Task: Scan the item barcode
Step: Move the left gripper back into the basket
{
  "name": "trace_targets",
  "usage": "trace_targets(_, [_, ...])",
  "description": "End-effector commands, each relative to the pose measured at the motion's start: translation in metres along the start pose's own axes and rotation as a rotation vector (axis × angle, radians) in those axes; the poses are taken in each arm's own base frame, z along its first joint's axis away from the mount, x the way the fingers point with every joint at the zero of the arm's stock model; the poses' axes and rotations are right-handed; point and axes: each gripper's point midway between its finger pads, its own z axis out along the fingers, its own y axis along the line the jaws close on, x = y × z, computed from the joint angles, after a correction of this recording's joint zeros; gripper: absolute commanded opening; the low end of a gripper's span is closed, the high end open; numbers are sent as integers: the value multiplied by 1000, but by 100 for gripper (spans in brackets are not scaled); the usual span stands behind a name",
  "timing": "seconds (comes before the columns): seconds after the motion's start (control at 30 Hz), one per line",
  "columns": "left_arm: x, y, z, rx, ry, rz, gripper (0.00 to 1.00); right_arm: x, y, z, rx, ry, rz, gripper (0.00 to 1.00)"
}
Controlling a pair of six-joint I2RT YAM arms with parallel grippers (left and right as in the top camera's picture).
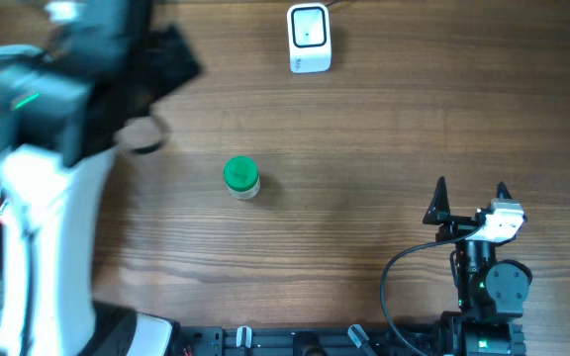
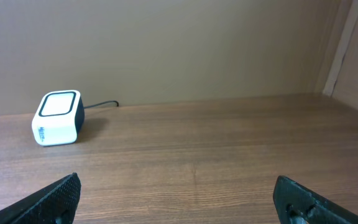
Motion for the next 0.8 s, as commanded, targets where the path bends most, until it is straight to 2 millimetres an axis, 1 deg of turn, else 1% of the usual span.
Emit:
trace_targets(0.0, [-50,91,-31,-195,-196,-263,100,-1,0,0,-4,-6,-9,100])
trace_targets(0.03, [-53,117,-34,-241,-206,-381,100,-1,0,0,-4,-6,-9,100])
trace_targets(0.07, [-55,137,-35,-276,-206,-475,100,-1,0,0,-4,-6,-9,100])
trace_targets(0.13, [-55,169,-32,-324,-182,-620,100,-1,0,0,-3,-6,-9,100])
trace_targets(0.17, [-54,187,-28,-349,-165,-699,100,-1,0,0,-4,-6,-9,100])
trace_targets(0.23, [-53,215,-18,-380,-129,-817,100,-1,0,0,-4,-6,-9,100])
trace_targets(0.27, [-50,233,-6,-397,-82,-893,100,-1,0,0,-4,-6,-9,100])
trace_targets(0.3, [-49,240,-1,-402,-61,-921,100,-1,0,0,-3,-6,-9,100])
trace_targets(0.33, [-46,252,10,-415,-19,-967,100,-1,0,0,-4,-6,-9,100])
trace_targets(0.43, [-36,274,38,-451,78,-1038,100,-1,0,0,-4,-6,-9,100])
trace_targets(0.5, [-26,286,62,-477,159,-1072,100,-1,0,0,-4,-6,-9,100])
trace_targets(0.57, [-13,296,93,-501,241,-1091,100,-1,0,0,-4,-6,-9,100])
trace_targets(0.67, [4,307,130,-523,290,-1097,98,-1,0,0,-4,-6,-9,100])
trace_targets(0.7, [18,316,156,-528,300,-1098,98,-1,0,0,-3,-6,-9,100])
trace_targets(0.77, [30,323,178,-528,301,-1097,97,-1,0,0,-4,-6,-9,100])
